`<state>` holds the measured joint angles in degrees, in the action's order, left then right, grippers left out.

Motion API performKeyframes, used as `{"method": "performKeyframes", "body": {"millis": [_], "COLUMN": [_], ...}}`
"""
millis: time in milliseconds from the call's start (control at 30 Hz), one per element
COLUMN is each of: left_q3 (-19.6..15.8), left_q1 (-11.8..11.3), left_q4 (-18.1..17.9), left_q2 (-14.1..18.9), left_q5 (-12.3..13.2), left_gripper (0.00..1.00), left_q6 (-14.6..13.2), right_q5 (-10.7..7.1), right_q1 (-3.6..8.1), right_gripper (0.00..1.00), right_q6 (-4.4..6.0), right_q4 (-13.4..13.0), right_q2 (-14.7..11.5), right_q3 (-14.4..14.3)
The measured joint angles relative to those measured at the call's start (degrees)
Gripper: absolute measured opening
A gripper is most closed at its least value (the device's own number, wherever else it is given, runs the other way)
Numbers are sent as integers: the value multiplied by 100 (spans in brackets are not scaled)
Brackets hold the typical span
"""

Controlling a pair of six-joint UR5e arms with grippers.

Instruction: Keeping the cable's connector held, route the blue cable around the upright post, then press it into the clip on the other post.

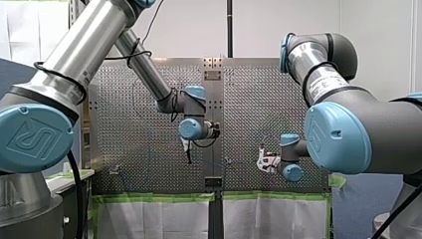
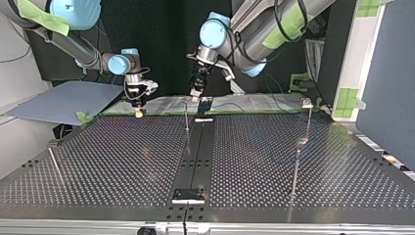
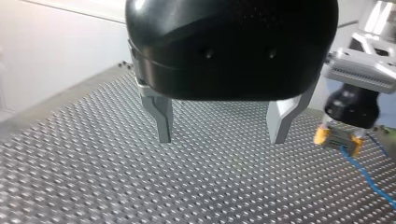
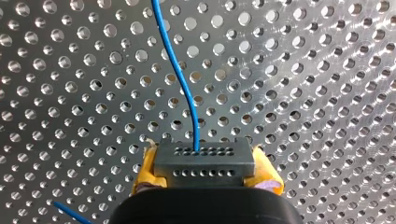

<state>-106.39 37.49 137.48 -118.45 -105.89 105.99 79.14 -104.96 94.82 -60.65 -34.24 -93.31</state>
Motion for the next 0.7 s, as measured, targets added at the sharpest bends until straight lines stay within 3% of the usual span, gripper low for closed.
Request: {"method": "performKeyframes", "body": {"millis": [700], "left_q3": [-1174], "left_q1": [15], "left_q4": [-28], "left_q2": [1175], "left_q5": [-410], "left_gripper": [98], "left_q6": [-86], "right_q5": [-3], "right_q1": [1], "right_gripper": [0], "right_q6": [0], "right_q4": [22], "right_q2": [8], "right_q3": [0]}}
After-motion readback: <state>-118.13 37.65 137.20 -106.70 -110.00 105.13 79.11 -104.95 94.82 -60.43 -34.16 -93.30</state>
